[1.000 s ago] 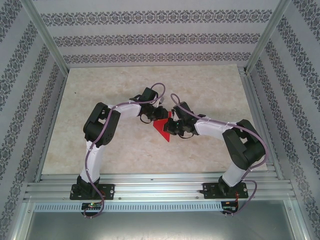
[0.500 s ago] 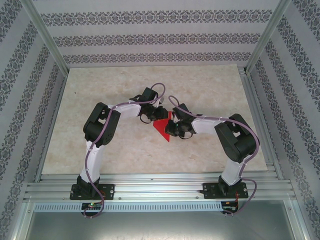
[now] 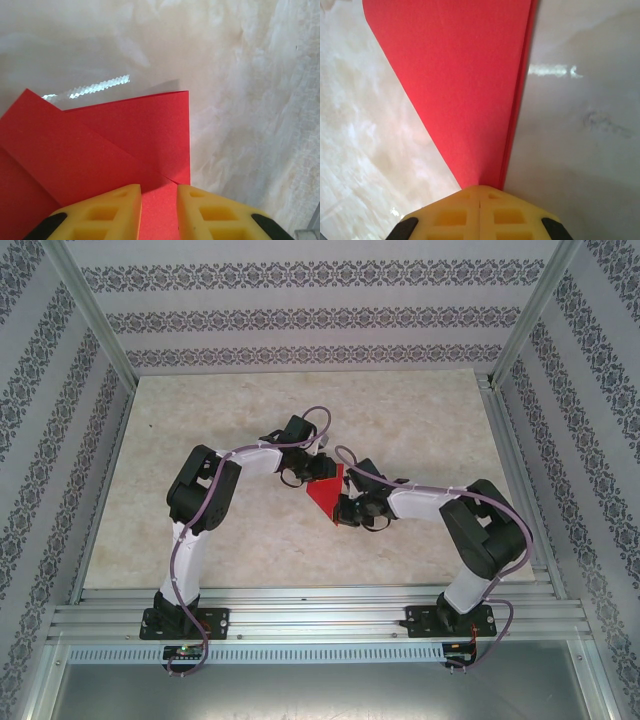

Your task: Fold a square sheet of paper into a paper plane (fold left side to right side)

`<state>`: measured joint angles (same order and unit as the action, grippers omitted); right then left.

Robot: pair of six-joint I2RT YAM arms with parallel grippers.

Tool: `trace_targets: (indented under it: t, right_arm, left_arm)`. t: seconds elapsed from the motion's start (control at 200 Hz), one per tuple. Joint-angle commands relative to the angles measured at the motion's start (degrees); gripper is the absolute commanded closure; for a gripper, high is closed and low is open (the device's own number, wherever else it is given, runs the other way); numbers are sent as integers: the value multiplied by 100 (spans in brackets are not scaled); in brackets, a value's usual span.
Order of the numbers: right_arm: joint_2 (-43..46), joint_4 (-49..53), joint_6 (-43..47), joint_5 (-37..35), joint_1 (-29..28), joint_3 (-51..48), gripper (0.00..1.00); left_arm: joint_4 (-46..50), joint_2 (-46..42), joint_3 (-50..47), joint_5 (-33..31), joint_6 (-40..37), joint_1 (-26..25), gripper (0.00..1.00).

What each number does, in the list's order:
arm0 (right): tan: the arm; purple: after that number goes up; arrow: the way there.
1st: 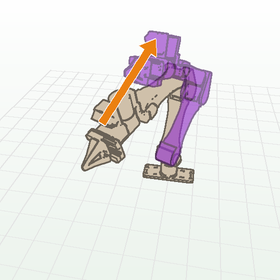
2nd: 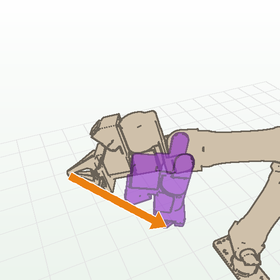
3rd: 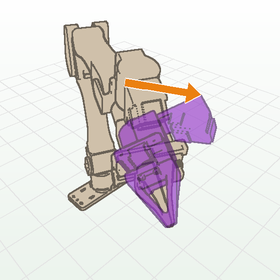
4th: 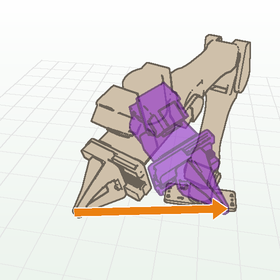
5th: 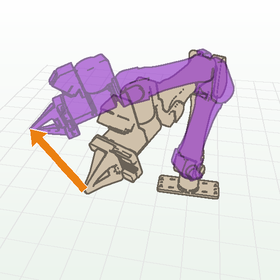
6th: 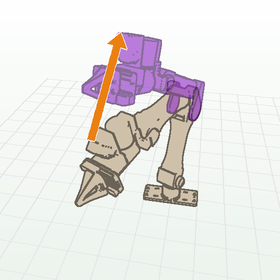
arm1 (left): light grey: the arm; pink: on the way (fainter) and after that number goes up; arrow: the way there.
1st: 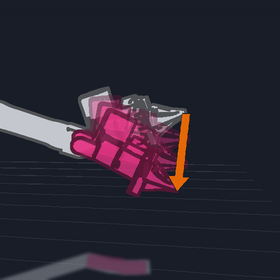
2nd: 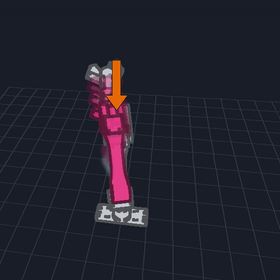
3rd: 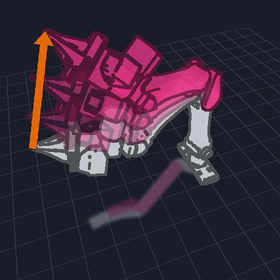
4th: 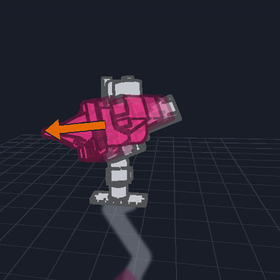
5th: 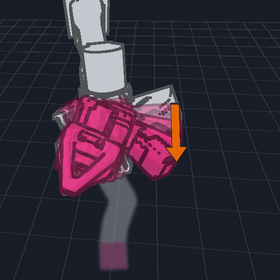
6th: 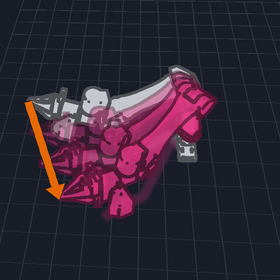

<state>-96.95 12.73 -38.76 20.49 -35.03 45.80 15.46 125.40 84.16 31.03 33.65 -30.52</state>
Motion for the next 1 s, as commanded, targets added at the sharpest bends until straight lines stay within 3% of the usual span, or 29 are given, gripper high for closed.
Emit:
trace_targets:
  t: [0.0, 0.235, 0.405, 0.724, 0.994]
  right_arm:
    - [51, 1271, 198, 66, -162, -361, 99]
    - [498, 1745, 352, 43, -67, 79, 96]
    - [678, 1546, 305, 108, 127, 507, 94]
    - [-219, 458, 17, -189, 146, 924, 94]
    - [-501, 664, 139, -151, 71, 609, 94]
  left_arm:
    - [309, 283, -147, -378, -95, -6, 72]
    - [326, 231, -147, -357, -104, -8, 72]
    - [334, 175, -146, -353, -104, -18, 72]
    - [334, 190, -131, -342, -78, -50, 72]
    - [356, 212, -90, -340, -78, -77, 72]
